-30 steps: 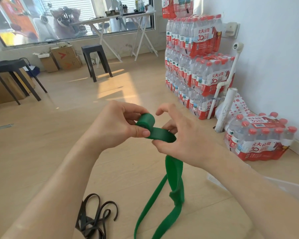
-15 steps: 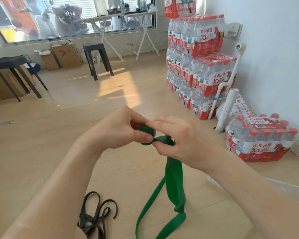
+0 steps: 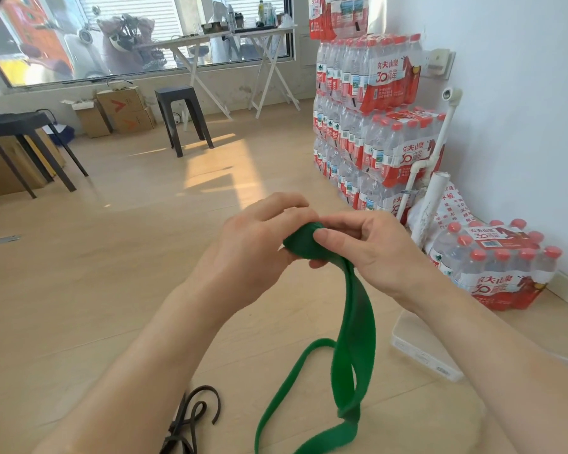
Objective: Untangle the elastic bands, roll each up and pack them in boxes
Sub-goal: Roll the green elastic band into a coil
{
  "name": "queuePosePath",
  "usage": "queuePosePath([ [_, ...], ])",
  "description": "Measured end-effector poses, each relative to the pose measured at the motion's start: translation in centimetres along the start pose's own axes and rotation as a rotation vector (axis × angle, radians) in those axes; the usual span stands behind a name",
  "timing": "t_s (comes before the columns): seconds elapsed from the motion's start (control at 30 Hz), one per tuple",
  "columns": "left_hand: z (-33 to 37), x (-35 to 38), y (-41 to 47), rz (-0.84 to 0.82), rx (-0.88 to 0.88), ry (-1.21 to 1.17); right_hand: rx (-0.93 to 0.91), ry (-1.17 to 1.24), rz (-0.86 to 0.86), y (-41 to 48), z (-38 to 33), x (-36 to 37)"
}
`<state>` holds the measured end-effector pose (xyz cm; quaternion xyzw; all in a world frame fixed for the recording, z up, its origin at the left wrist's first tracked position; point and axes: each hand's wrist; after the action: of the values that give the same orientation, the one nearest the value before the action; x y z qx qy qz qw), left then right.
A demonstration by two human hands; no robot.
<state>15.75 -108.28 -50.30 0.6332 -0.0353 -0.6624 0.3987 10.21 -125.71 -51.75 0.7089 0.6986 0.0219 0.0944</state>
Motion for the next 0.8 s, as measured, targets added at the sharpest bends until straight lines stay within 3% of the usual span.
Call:
queuePosePath([
  [0.17, 0.7, -1.1, 0.3, -0.166, -0.012, 0.043, 0.061, -0.063, -0.112, -0.4, -0.1, -0.8],
  [0.3, 1.1, -2.2, 0.4, -0.327, -0.137, -0.126, 0.136, -0.084, -0.235, -0.5, -0.1, -1.0],
  [0.43, 1.0, -2.3, 0.3, -0.308, -0.284, -0.321, 0.181, -0.076, -0.291, -0.6, -0.3, -0.6],
  [0.73, 0.0, -3.0, 0.5, -0.352, -0.553, -0.63, 0.194, -0.081, -0.203, -0.8, -0.8, 1.1],
  [0.8, -0.3, -3.0, 0.4, -0.359, -0.568, -0.669, 0.157, -0.211, -0.224, -1.0, -1.4, 0.9],
])
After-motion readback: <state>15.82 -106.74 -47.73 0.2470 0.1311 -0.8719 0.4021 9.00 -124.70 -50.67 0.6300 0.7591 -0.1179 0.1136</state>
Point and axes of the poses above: each hand's wrist, its own y-axis towards the middle knuckle, its own x-axis out of the palm, z = x × y, and after that the axes turned 3 degrees about -z, right-handed
